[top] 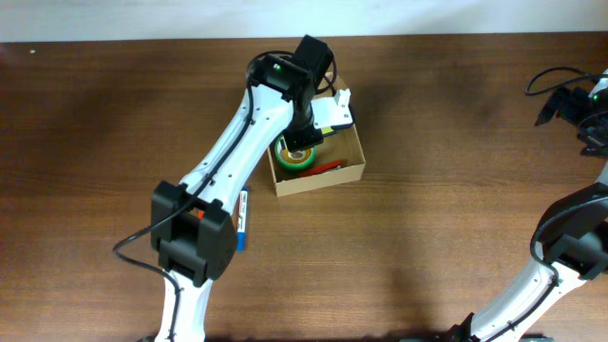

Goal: Pack container
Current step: 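Carry the yellow highlighter with the left gripper into the box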

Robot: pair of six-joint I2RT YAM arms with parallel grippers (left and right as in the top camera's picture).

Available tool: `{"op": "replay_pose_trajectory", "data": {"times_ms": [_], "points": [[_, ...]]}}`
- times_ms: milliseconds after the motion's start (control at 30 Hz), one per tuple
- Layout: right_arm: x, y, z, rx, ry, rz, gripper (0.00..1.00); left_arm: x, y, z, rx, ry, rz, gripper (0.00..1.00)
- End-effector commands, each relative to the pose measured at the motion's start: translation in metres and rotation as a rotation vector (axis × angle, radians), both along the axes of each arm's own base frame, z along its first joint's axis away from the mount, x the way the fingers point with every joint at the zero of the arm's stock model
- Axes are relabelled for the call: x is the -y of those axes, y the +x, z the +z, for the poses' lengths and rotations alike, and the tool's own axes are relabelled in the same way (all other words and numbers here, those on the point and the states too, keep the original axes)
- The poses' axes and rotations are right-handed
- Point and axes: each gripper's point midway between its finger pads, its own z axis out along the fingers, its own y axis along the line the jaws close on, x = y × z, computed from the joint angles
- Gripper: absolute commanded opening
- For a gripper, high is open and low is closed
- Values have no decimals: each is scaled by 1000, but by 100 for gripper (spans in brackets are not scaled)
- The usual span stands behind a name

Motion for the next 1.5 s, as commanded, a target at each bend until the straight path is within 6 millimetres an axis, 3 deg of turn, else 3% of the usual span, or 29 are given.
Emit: {"op": "replay_pose_trajectory", "data": {"times_ms": [0,133,367,633,900,1033,1067,1200,1267,1300,1467], "points": [[-1,-2,15,33,-18,6,99,-9,10,-13,10,55,70,2],[-1,-2,15,33,-18,5,99,-9,9,-31,-23,74,119,2],[-1,-2,15,33,-18,6,99,16,-13,-42,-53,103,51,2],[-1,-2,15,33,-18,6,99,15,-20,-58,-66,130,116,2],[-1,-2,15,33,-18,5,99,22,-40,-90,-99,154,104,2],[-1,-2,15,33,-18,6,99,24,-39,-92,-88,152,101,2],[-1,-2,15,33,-18,5,99,23,-37,-92,-82,152,111,4],[-1,-2,15,33,-18,6,99,16,-30,-91,-50,178,141,46],[-1,-2,15,33,-18,5,99,15,-28,-91,-46,176,145,74],[-1,-2,15,33,-18,6,99,13,-26,-91,-46,177,151,78],[-1,-2,15,33,-18,5,99,11,-25,-91,-46,176,160,76]]}}
